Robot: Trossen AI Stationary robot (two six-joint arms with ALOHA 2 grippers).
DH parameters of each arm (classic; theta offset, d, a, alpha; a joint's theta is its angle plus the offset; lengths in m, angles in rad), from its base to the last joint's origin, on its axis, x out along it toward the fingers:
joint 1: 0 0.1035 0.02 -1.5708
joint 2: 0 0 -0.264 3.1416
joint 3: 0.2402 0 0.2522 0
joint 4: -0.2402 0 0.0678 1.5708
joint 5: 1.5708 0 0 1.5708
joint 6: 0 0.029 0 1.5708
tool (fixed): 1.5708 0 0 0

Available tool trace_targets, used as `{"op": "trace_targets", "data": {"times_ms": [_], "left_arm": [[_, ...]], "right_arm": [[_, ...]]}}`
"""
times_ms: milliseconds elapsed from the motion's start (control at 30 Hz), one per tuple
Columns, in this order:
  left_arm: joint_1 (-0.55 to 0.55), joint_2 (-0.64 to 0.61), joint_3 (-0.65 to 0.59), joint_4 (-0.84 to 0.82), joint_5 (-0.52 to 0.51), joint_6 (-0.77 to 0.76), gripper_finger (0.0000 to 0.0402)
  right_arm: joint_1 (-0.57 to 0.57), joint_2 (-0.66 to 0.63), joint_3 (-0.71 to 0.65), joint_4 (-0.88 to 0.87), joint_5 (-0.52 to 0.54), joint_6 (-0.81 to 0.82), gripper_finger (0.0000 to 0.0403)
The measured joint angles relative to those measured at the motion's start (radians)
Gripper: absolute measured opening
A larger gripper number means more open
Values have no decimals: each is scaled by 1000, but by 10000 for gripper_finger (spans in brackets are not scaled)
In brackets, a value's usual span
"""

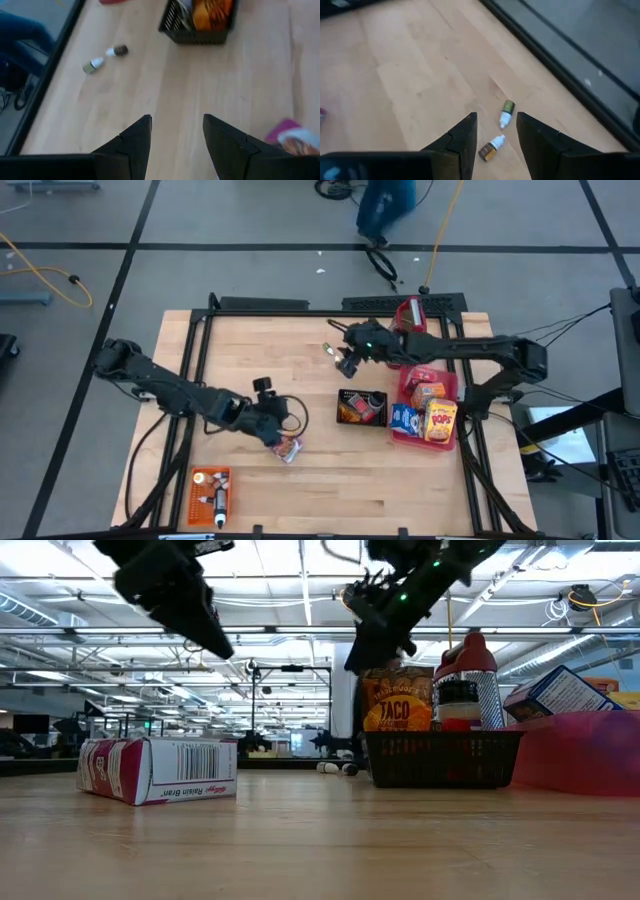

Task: Pick & Place Kitchen Items
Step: Put the small green food coloring bottle into the orange bin

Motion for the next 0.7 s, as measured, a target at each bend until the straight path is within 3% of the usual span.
{"op": "trace_targets", "data": {"times_ms": [233, 700], "left_arm": [[52, 0, 0, 46, 1, 34, 182], [76, 0, 0, 57, 11, 36, 182]], "right_arm": [[-52, 151, 139, -149, -5, 65, 130], [-115, 387, 232, -135, -83, 58, 130]]}}
